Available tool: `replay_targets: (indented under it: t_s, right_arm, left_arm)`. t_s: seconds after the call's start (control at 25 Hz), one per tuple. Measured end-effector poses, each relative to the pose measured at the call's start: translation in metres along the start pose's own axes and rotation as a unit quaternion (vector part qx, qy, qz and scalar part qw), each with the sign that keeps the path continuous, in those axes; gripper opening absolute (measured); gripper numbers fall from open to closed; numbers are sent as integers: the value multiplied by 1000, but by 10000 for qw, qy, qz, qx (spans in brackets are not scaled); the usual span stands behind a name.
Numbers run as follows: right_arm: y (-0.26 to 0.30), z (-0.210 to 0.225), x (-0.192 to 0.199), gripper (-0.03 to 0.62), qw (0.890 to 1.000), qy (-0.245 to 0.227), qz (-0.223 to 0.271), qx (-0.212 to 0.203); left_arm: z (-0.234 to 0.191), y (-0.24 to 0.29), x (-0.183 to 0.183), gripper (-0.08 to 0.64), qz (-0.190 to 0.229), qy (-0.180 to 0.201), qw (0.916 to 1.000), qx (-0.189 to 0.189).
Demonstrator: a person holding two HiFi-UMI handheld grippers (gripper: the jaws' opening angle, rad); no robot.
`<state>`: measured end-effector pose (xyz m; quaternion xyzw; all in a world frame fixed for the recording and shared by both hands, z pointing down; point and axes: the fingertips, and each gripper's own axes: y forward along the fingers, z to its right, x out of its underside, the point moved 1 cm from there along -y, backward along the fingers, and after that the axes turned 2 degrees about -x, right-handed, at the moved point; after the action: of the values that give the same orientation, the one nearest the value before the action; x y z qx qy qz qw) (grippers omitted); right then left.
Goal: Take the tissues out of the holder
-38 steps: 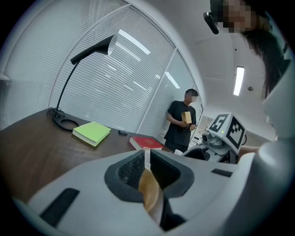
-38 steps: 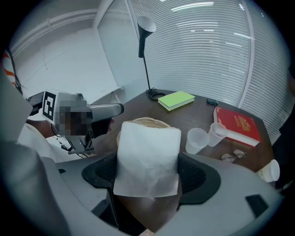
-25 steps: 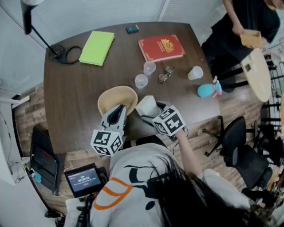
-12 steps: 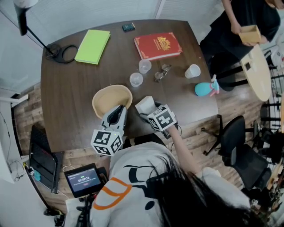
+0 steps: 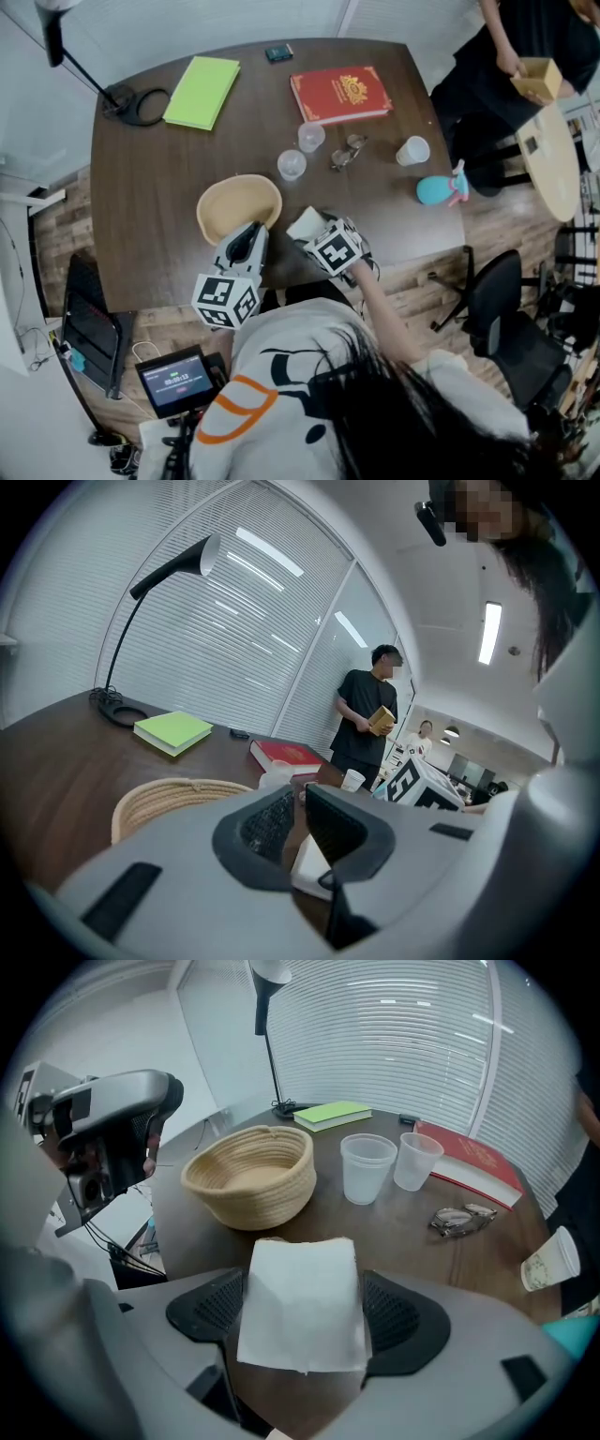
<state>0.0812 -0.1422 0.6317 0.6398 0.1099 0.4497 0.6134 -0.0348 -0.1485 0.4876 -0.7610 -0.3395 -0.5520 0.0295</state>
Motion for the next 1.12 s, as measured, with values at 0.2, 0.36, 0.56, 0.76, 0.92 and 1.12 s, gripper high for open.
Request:
replay_targets:
  t_s: [0.2, 0.36, 0.56, 0.76, 0.92, 1.12]
  right_arm:
    - [-4, 0, -2, 405, 10000, -42, 57, -19]
    - [-16, -1, -11, 405, 9996, -50, 266, 42]
    - [-37, -3, -23, 403, 9981, 159, 599, -55]
    - [-59, -7, -38, 403, 9886, 720, 1274, -353]
    - [-73, -16, -40, 387, 9851, 634, 1528, -473]
    - [-90, -20, -37, 250, 9797, 617, 1843, -500]
  left_arm:
    - [1, -1, 1, 37, 6, 4, 10000, -43]
    - [3, -1, 1, 37, 9, 10, 10000, -56]
    - [8, -3, 1, 37, 35, 50, 9999, -95]
    - [13, -6, 2, 37, 120, 55, 9996, -235]
    - [21, -12, 3, 37, 235, 35, 9990, -382]
    - [31, -19, 11, 37, 333, -83, 9976, -600]
